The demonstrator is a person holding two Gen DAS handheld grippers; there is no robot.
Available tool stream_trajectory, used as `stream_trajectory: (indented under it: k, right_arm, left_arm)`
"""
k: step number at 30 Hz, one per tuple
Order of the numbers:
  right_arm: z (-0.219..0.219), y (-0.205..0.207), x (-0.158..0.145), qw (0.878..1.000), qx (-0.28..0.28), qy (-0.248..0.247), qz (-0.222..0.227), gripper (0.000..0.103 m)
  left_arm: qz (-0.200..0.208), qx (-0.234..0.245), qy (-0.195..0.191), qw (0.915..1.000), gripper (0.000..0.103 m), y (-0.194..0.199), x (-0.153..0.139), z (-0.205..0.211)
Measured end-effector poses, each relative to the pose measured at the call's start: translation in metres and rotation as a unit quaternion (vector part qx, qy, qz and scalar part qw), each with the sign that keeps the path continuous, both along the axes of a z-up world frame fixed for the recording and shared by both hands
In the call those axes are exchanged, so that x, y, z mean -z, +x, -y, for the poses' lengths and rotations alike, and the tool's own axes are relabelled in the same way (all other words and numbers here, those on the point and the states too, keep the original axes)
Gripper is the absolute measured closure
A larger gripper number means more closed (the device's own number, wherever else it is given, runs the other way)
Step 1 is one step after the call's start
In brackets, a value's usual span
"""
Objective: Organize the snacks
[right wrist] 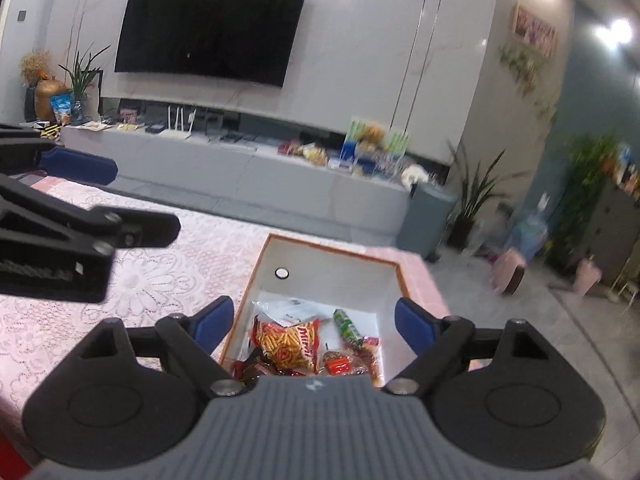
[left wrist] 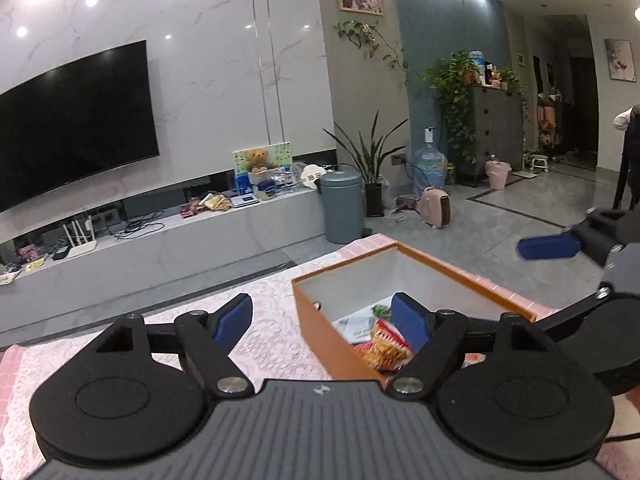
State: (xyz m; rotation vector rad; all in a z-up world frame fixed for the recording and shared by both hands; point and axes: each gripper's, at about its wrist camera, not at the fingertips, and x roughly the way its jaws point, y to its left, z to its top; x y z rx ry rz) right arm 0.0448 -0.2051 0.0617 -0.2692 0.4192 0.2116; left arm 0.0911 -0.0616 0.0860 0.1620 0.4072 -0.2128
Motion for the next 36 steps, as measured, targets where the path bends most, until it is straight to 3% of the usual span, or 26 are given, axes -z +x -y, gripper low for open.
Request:
stream_trajectory:
  k: [5,12,14,21,28,36]
  right_arm:
    - [0.0,-0.011,0.015,0.999,0.018,0.027,-0.002,0.011]
    - [0.006,-0.022,0.041,0.995,0.04,0.085,-0.028,0.008]
    - [0.007,-0.022,0.047,0.995,0.043,0.088,-0.034,0.007]
    - [0.012,-0.013,0.061,0.991,0.067,0.1,-0.057,0.006]
    - [0.012,-0.008,0.073,0.991,0.069,0.093,-0.073,0.006]
    - [0.01,-0.004,0.077,0.991,0.07,0.081,-0.083,0.006]
  left_arm:
    - [-0.008,-0.026,-0.01,0.9996,0.009,-0.009,0.018,-0.013]
    - [-0.044,-0.043,-0.073,0.9955,0.007,-0.007,0.036,-0.032]
    - [-0.051,-0.05,-0.068,0.9951,0.0,-0.005,0.04,-0.035]
    - [-0.073,-0.075,-0.068,0.9922,0.0,-0.002,0.057,-0.043]
    - [-0.087,-0.078,-0.034,0.9926,0.0,-0.004,0.07,-0.038]
    - [-0.104,-0.079,-0.042,0.9905,0.0,-0.006,0.073,-0.041]
